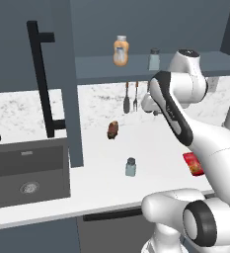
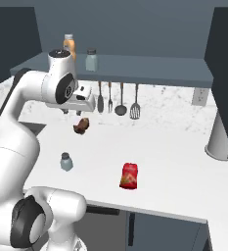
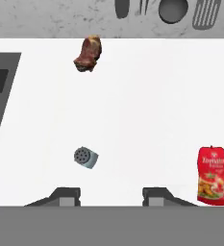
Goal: Put the shaker and condiment bottle from the counter next to their counterparts in the cabinet.
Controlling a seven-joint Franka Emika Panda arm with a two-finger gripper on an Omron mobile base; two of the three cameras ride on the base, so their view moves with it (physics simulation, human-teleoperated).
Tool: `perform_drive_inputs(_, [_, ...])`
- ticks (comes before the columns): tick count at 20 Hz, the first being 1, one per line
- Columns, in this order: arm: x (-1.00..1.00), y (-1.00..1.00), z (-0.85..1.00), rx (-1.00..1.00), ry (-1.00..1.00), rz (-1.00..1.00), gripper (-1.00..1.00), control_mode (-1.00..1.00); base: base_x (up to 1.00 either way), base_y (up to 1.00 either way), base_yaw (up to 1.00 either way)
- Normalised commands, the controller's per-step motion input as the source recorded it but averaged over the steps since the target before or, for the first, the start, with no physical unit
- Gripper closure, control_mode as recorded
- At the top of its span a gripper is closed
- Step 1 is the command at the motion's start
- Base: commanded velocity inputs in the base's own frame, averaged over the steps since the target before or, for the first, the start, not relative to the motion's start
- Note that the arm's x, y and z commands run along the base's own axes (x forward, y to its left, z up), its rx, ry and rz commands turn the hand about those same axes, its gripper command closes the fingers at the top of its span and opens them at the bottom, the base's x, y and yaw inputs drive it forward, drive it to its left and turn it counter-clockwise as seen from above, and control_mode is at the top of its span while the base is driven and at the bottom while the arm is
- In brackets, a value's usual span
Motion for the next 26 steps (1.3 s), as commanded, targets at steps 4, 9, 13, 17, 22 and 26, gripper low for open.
perform_drive_inputs(4, [0.0, 0.0, -0.02, 0.0, 0.0, 0.0, -1.0, -1.0, 0.0, 0.0, 0.0])
perform_drive_inputs(9, [0.0, -0.15, -0.11, -0.08, 0.12, 0.0, -1.0, -1.0, 0.0, 0.0, 0.0])
perform_drive_inputs(13, [-0.03, -0.36, -0.15, -0.19, 0.16, 0.0, -1.0, -1.0, 0.0, 0.0, 0.0])
perform_drive_inputs(17, [-0.14, -0.49, -0.35, -0.17, 0.18, 0.0, -1.0, -1.0, 0.0, 0.0, 0.0])
perform_drive_inputs(22, [-0.23, -0.63, -0.55, -0.09, 0.16, 0.0, -1.0, -1.0, 0.0, 0.0, 0.0])
perform_drive_inputs(26, [-0.03, -0.32, -0.39, 0.0, 0.01, 0.0, -1.0, -1.0, 0.0, 0.0, 0.0])
